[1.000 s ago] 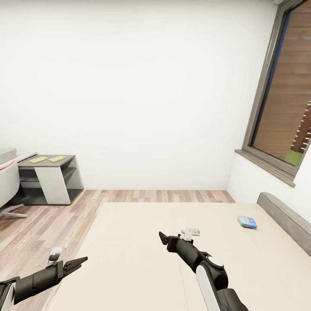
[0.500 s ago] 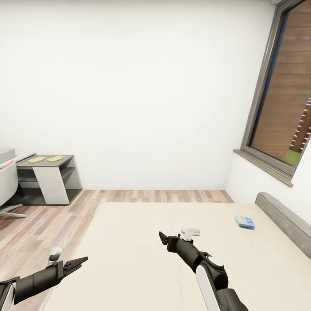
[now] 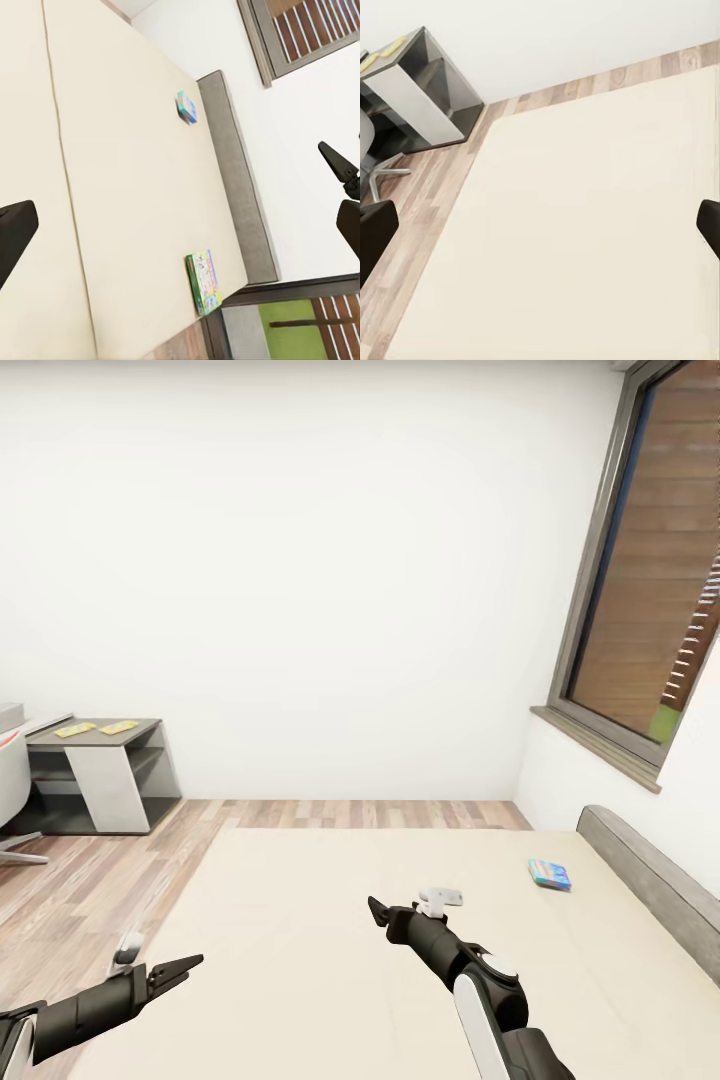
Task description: Put all the toys in the child's room - the three board games (two on the bed and one on the table), the two jigsaw puzzles on the table, and the tennis ball on the table - inside the toy box on the table in the child's room.
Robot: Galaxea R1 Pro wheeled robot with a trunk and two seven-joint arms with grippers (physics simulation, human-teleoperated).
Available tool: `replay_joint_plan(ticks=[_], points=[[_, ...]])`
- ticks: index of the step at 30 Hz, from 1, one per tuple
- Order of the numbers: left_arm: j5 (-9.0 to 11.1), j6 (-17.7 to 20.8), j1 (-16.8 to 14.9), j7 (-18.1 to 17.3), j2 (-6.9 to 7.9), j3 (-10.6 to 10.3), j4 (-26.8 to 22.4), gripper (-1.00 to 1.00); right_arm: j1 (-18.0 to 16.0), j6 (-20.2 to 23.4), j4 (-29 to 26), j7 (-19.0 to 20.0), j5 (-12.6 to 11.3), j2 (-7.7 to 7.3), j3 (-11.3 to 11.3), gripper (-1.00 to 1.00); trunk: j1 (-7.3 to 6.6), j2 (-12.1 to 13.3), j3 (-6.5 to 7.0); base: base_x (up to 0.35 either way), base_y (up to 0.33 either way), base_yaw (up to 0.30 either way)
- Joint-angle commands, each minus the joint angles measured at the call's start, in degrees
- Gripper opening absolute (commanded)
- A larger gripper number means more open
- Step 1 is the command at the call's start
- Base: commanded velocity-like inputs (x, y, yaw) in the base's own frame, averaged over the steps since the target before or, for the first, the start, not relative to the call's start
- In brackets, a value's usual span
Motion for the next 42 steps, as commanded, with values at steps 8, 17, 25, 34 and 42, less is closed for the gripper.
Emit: replay_joint_plan(ticks=[8, 17, 25, 34, 42], points=[[0.01, 0.6, -0.02, -0.19, -0.04, 0.06, -0.01, 1.0, -0.01, 0.27, -0.04, 0.13, -0.09, 0.02, -0.06, 1.0, 0.02, -0.04, -0.02, 0.0, -0.205, 0.0], [0.01, 0.6, -0.02, -0.19, -0.03, 0.05, -0.01, 1.0, -0.01, 0.27, -0.04, 0.13, -0.09, 0.02, -0.06, 1.0, 0.02, -0.04, -0.02, 0.0, -0.197, 0.0], [0.01, 0.6, -0.02, -0.19, -0.01, 0.06, -0.01, 1.0, -0.01, 0.27, -0.04, 0.13, -0.09, 0.02, -0.06, 1.0, 0.02, -0.04, -0.02, 0.0, -0.192, 0.0], [0.01, 0.6, -0.02, -0.19, -0.05, 0.06, -0.01, 1.0, -0.01, 0.27, -0.04, 0.13, -0.09, 0.02, -0.06, 1.0, 0.02, -0.04, -0.02, 0.0, -0.19, 0.0], [0.01, 0.6, -0.02, -0.19, -0.05, 0.04, -0.01, 1.0, -0.01, 0.27, -0.04, 0.13, -0.09, 0.02, -0.06, 1.0, 0.02, -0.04, -0.02, 0.0, -0.188, 0.0]])
